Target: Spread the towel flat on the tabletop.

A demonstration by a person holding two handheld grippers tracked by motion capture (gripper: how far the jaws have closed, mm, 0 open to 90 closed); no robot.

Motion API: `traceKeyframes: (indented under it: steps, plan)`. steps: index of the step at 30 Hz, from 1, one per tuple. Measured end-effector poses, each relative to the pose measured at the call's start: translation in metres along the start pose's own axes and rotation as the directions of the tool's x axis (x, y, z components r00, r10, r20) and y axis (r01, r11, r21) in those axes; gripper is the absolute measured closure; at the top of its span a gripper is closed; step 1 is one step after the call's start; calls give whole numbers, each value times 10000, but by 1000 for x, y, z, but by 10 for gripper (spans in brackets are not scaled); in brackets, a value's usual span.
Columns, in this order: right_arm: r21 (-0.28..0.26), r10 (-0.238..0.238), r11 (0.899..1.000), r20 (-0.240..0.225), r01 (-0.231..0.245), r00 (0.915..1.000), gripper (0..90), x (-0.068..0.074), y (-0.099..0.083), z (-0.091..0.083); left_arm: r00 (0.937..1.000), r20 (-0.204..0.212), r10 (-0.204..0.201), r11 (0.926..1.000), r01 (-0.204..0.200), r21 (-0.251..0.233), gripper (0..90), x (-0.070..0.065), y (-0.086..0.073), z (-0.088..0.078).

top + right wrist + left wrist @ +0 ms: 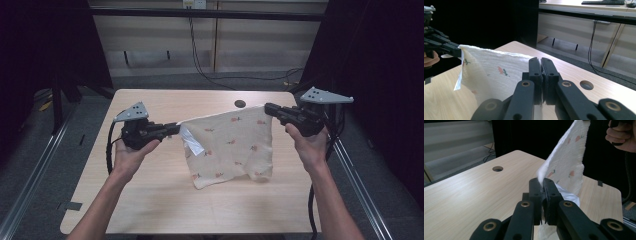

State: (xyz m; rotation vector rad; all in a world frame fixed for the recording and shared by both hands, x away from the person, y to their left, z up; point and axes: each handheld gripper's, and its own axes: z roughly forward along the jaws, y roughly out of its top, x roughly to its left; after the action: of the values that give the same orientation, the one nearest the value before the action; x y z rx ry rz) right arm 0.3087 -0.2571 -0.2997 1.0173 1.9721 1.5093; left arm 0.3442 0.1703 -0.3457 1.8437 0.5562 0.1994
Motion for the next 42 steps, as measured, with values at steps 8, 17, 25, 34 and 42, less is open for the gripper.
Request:
traceKeyframes:
  steps: [8, 17, 25, 34, 42]
  plan:
    - [51, -311, 9995, -135, 311, 9994, 875, 17, 1, -11, 9998, 2, 219, 9997, -219, 45, 870, -1, 5, -14]
    - [-290, -451, 9986, -680, 432, 9967, 875, 41, 6, -31, 9997, -2, 262, 9995, -262, -190, 870, -9, 15, -37]
    - [-436, -556, 9977, -880, 519, 9946, 876, 61, 5, -45, 9988, 141, 478, 9988, -477, -123, 869, -20, 15, -53]
    - [-927, -704, 9939, -1078, 605, 9917, 876, 85, 8, -69, 9952, 224, 958, 9954, -957, -25, 870, -44, 32, -77]
    - [-59, -294, 9996, -649, 291, 9975, 875, 70, -14, -48, 9988, 187, 447, 9941, -463, 982, 869, -19, 21, -43]
